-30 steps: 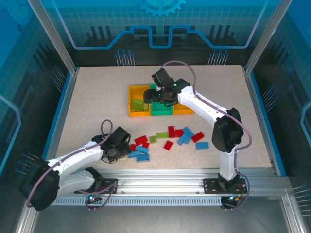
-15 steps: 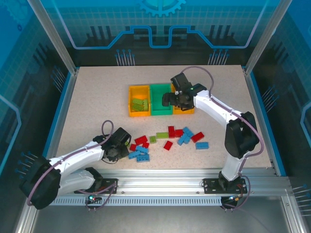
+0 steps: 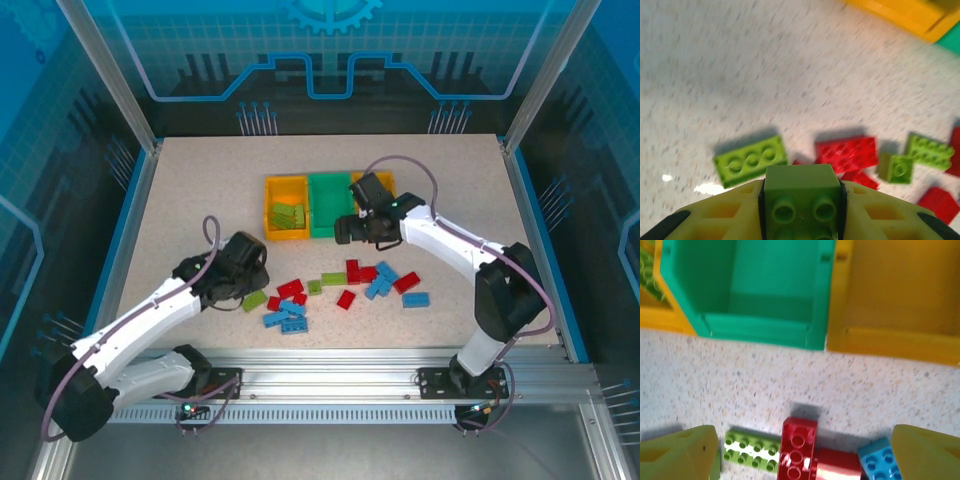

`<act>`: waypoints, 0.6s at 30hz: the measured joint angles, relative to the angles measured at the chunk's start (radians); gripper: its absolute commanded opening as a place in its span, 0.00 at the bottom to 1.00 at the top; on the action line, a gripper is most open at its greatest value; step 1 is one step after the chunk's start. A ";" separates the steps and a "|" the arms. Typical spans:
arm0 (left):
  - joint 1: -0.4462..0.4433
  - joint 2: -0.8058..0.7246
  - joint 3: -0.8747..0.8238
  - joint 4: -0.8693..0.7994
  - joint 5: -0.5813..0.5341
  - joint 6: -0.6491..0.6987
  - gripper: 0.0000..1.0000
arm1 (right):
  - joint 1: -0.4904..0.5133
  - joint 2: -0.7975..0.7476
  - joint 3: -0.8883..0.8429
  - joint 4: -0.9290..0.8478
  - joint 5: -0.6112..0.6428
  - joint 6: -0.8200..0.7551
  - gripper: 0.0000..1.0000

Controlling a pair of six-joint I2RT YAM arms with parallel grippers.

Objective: Sort the legos into containers by color

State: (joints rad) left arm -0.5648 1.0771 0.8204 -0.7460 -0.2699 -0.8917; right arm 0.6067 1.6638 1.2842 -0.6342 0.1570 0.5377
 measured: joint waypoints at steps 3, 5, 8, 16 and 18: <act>0.055 0.121 0.108 0.040 0.003 0.077 0.37 | 0.042 -0.027 -0.044 0.000 0.001 0.012 0.91; 0.082 0.219 0.188 0.068 0.006 0.135 0.37 | 0.066 -0.043 -0.074 0.001 0.001 0.033 0.90; 0.114 0.373 0.320 0.104 0.033 0.209 0.37 | 0.099 -0.055 -0.109 0.013 0.000 0.069 0.90; 0.180 0.711 0.641 0.153 0.095 0.350 0.40 | 0.262 0.024 -0.066 0.017 0.012 0.149 0.79; 0.191 0.771 0.694 0.153 0.111 0.373 0.42 | 0.290 0.065 -0.043 0.010 0.018 0.169 0.76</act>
State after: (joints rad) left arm -0.3737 1.8477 1.5146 -0.5926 -0.1593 -0.5186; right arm 0.8970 1.7290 1.2411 -0.6243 0.1745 0.7063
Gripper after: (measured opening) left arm 0.402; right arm 0.787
